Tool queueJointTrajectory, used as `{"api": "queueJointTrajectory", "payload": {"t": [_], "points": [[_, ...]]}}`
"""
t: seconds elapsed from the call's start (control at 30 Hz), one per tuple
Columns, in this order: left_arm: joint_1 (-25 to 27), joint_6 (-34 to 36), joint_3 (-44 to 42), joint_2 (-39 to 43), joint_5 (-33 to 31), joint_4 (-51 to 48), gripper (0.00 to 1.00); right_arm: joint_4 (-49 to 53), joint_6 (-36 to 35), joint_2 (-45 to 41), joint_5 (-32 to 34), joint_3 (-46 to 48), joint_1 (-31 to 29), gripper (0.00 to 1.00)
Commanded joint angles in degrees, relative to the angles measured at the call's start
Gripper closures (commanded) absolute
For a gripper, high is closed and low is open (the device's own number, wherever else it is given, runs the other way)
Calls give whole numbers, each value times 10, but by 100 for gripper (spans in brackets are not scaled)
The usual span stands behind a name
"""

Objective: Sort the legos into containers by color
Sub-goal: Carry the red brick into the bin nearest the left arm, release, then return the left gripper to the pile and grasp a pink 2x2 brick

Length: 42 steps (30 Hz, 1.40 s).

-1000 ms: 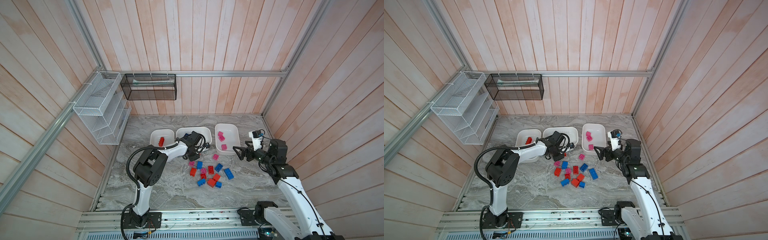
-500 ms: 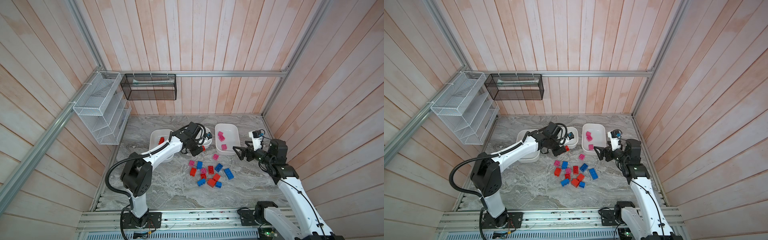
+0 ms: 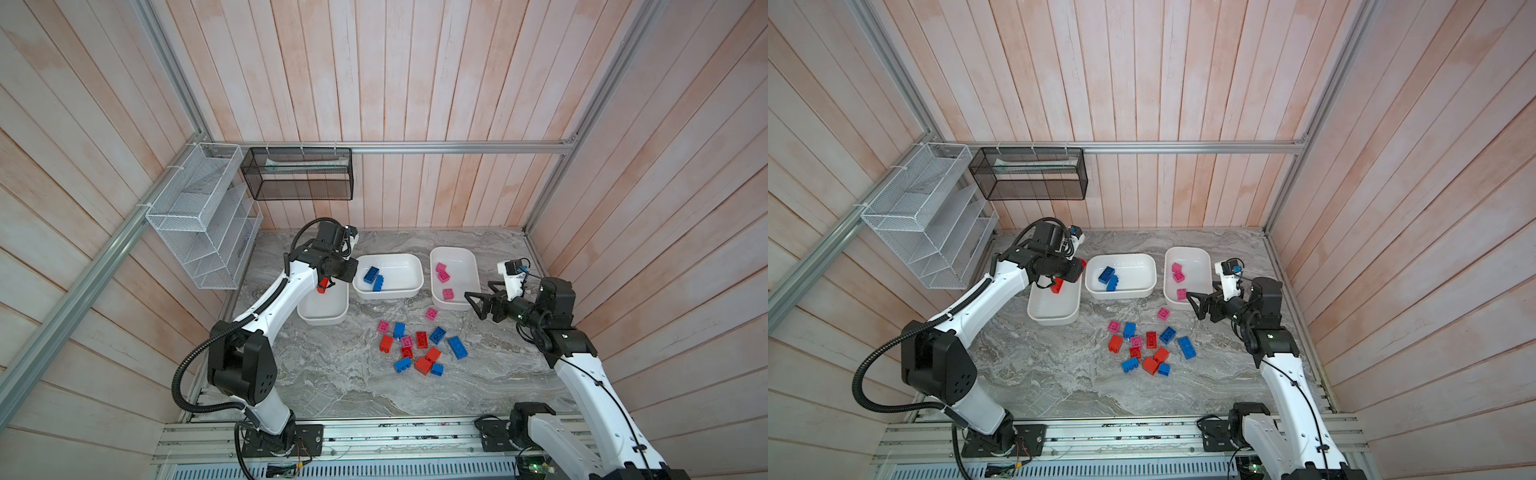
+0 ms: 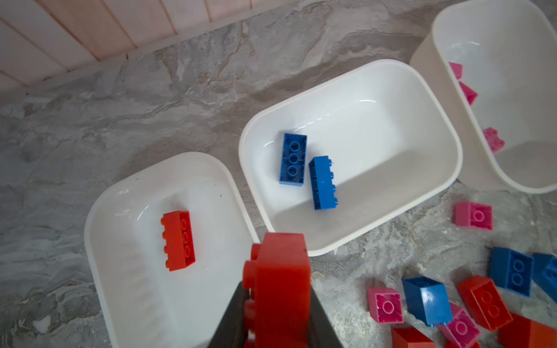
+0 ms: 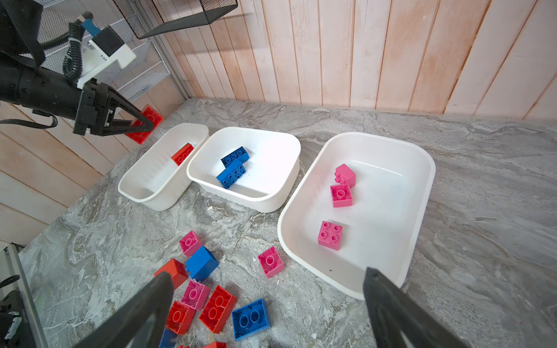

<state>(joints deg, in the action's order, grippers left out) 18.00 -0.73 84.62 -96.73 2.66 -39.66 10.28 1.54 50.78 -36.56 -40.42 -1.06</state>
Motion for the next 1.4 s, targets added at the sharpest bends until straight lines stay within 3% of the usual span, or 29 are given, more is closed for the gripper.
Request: {"api": "queueJointTrajectory", "payload": {"t": [0.0,0.2,0.47,0.63,0.73,0.83,1.0,1.1,1.37], "points": [[-13,-81,-6,-45,-31,40,81,-3,4,0,-10,-5,1,2],[-20,-113,12,-118,-88,49,81,9,-4,-2,-2,-5,0,2],[-22,-97,25,-178,-174,44,81,13,-6,-1,1,-5,0,2],[-25,-90,18,-196,-156,62,76,9,-4,4,-3,-5,0,2],[-26,-88,14,-194,-155,61,67,14,-7,2,0,-7,0,2],[-26,-100,-3,-159,-109,58,55,13,-4,-1,-2,-5,0,2],[-18,-106,-19,-85,-90,31,46,14,-3,-1,-9,-5,1,2],[-7,-99,-35,-42,-44,11,42,13,-3,0,-5,-7,0,2],[93,-129,-96,31,2,-21,40,14,-3,-1,-2,-6,1,2]]}}
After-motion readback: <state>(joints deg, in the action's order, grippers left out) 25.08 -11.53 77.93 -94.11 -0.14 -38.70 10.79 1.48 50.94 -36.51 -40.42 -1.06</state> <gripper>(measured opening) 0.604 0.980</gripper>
